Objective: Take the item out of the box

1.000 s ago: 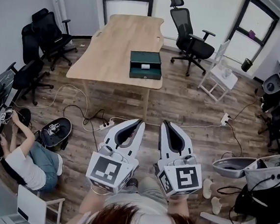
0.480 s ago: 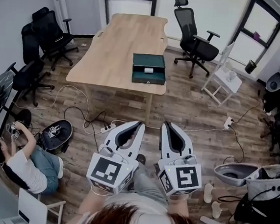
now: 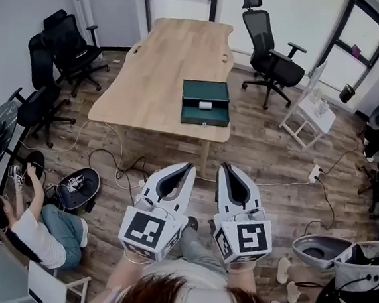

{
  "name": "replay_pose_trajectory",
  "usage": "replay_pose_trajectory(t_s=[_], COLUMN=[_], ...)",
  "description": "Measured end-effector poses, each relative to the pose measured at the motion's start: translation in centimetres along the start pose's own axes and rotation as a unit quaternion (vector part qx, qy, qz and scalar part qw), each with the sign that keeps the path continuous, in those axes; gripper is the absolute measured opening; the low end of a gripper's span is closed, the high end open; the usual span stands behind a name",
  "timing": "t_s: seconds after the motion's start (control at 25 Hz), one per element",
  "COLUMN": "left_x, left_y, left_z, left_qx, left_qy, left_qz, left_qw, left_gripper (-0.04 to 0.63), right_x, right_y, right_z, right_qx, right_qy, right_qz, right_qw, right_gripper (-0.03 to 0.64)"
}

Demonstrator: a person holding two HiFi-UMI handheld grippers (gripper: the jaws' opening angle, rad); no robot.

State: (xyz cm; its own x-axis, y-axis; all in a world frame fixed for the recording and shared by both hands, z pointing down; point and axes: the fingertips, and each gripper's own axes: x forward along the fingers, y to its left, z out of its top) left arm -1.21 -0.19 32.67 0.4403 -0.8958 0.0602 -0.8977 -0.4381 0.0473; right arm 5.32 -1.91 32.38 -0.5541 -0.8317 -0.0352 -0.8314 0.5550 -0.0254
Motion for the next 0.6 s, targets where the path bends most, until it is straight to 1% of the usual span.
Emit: replay_pose_trajectory(t_s=[0.12,0.28,0.48,0.6], left_x=[2.1,4.6,7.6,9.5], left_y=[1.4,3.2,4.9,5.7], left_z=[0.9,1.4,1.3,1.2], left_qx=[0.010,0.003,0.000,-0.010], left_qy=[-0.011,-0.015,-0.005,0.007], left_qz=[0.001,0.005,0.012,0.019], left_qw=[0.9999,0.9999,0.9999,0.9997], left_gripper=[0.008,0.008,0.008,0.008], right_x=[2.0,4.7,8.0,9.8], right_y=[-1.3,-2.8,-4.8,-5.8], right_z=[0.1,0.2,0.0,-0.3], right_qx=[0.003,0.000,-0.001,-0.005], right_qy=[0.001,0.002,0.006,0.012], right_qz=[0.001,0.003,0.009,0.018], right_qw=[1.000,1.000,1.000,1.000], right_gripper=[0.025,0.025,0.026,0.026])
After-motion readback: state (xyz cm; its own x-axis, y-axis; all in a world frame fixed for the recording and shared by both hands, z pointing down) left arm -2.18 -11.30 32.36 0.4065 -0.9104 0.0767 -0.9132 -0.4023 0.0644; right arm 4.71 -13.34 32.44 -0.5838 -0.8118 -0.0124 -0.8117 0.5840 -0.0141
